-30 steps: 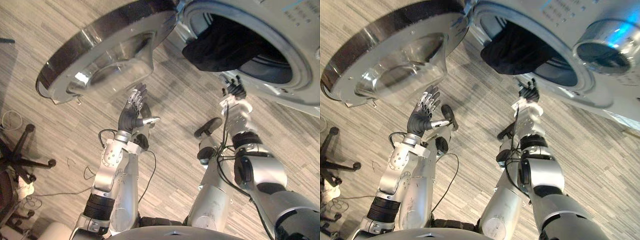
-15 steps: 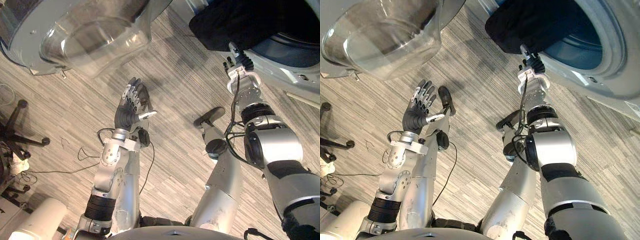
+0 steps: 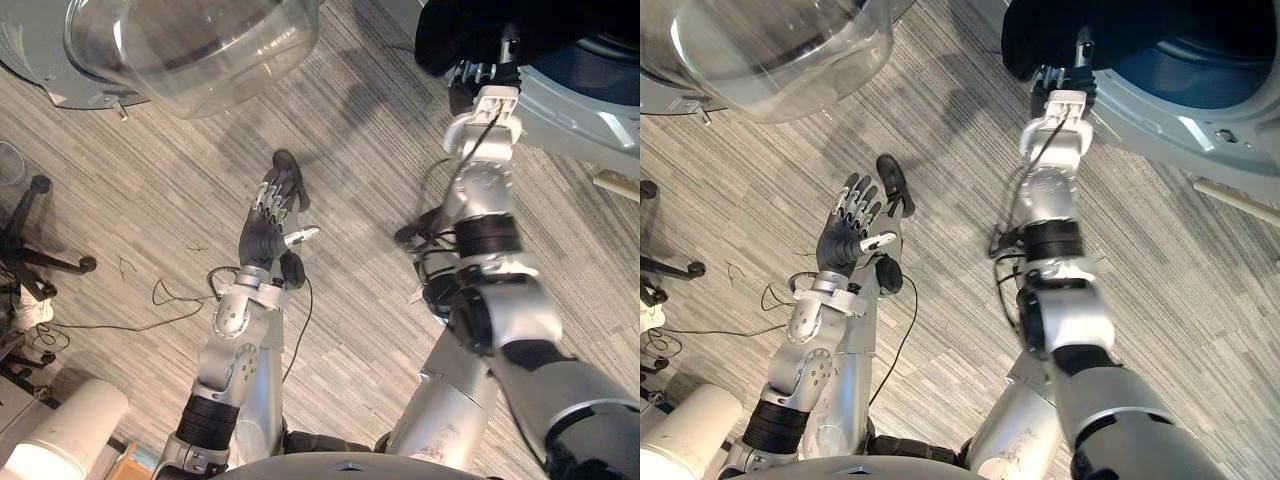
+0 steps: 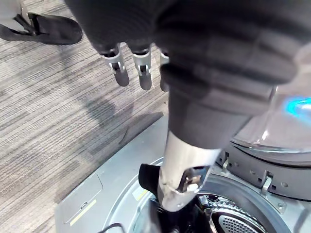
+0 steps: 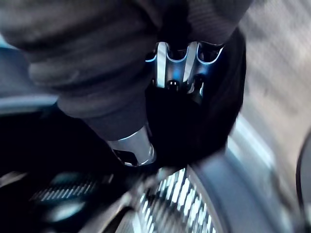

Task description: Pick up the laundry basket with both hands and put the clothes into the washing machine.

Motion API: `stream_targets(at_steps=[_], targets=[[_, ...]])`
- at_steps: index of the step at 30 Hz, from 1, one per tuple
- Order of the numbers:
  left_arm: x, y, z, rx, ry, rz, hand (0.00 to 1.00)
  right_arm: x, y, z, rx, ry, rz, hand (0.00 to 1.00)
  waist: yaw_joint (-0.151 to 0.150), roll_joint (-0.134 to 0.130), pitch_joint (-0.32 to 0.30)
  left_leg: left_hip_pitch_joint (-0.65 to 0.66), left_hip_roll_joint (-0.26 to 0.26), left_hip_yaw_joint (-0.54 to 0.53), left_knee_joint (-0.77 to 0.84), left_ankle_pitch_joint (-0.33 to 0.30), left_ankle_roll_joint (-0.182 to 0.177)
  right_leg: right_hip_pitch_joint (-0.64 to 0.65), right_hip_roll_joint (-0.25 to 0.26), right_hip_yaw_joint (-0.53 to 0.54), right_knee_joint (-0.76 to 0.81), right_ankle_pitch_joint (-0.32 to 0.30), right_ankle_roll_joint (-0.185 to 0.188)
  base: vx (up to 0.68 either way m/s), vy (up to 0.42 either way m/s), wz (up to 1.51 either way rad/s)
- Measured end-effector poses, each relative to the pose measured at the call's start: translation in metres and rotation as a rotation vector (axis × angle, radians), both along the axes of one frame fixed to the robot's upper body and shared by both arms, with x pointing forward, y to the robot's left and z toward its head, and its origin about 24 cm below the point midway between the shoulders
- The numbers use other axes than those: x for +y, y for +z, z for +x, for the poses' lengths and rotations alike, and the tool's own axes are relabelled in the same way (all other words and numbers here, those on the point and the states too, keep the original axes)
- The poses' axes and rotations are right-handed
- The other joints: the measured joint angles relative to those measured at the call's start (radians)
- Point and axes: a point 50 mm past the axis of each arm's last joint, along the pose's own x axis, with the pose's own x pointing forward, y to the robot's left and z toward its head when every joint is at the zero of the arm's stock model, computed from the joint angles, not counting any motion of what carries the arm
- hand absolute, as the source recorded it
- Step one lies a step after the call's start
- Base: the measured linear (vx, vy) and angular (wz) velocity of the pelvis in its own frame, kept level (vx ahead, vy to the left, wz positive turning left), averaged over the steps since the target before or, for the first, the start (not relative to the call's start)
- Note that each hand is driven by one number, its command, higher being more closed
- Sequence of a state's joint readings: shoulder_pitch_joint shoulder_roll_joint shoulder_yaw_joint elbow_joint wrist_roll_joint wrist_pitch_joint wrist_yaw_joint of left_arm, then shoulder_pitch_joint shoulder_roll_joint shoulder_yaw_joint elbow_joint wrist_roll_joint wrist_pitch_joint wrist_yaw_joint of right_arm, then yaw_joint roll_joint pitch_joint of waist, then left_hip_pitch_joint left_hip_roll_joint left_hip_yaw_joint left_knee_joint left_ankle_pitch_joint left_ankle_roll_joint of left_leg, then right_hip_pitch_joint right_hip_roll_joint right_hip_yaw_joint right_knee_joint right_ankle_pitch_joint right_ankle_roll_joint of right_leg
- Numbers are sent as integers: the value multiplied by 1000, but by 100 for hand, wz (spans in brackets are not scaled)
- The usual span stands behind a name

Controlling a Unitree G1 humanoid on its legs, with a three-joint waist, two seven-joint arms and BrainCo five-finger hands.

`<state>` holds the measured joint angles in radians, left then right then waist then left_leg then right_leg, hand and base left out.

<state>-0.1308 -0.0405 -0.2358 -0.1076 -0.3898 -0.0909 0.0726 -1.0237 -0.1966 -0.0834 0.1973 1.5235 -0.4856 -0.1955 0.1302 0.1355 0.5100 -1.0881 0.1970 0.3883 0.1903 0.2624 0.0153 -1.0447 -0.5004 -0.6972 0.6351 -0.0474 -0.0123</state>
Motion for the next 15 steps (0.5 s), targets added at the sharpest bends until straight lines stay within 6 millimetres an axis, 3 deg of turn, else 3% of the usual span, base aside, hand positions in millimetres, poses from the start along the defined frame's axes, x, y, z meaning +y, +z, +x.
stream_targets(at_steps=[1, 3, 4, 6, 12, 14, 15], targets=[[-2, 0, 2, 8, 2, -3, 0, 7, 34, -32, -230, 4, 6, 100, -2, 0, 0, 10, 5, 2, 0, 1, 0, 9, 6, 0, -6, 3, -3, -63, -31, -16], [-4, -2, 4, 21, 6, -1, 0, 8, 52, -55, -366, -7, 50, 100, -11, -1, -1, 36, 10, 4, -5, 2, 2, 36, 17, 1, -21, 7, -2, -55, -41, -13], [-7, -5, 6, 34, -2, 6, 0, 3, 32, -48, -304, -32, 67, 100, -3, -2, -1, 65, 9, 17, -17, 1, 2, 53, 18, 9, -27, 7, 3, -47, -50, -14], [-8, -5, 6, 34, -3, 7, 0, -4, 22, -55, -320, -57, 129, 100, -5, -2, -1, 93, 7, 32, -34, 2, 1, 68, 23, 13, -45, 14, 12, -25, -37, -15], [-13, -3, 5, 24, -19, 6, 0, -25, 12, -54, -213, -178, 151, 100, 3, -2, -2, 128, 5, 37, -53, 4, 5, 124, 52, 6, -117, 57, 20, -14, -16, -4], [-9, -3, 5, 21, -8, 2, 0, -39, 8, -51, -151, -261, 168, 100, 3, -5, -4, 131, 2, 36, -46, 3, 19, 140, 55, 2, -139, 68, 28, -20, 1, 3], [-6, -3, 6, 22, 4, -1, 0, -57, 10, -45, -106, -318, 210, 100, -1, -5, -4, 132, 2, 37, -36, 0, 24, 152, 57, -2, -152, 78, 31, -40, 9, 0]])
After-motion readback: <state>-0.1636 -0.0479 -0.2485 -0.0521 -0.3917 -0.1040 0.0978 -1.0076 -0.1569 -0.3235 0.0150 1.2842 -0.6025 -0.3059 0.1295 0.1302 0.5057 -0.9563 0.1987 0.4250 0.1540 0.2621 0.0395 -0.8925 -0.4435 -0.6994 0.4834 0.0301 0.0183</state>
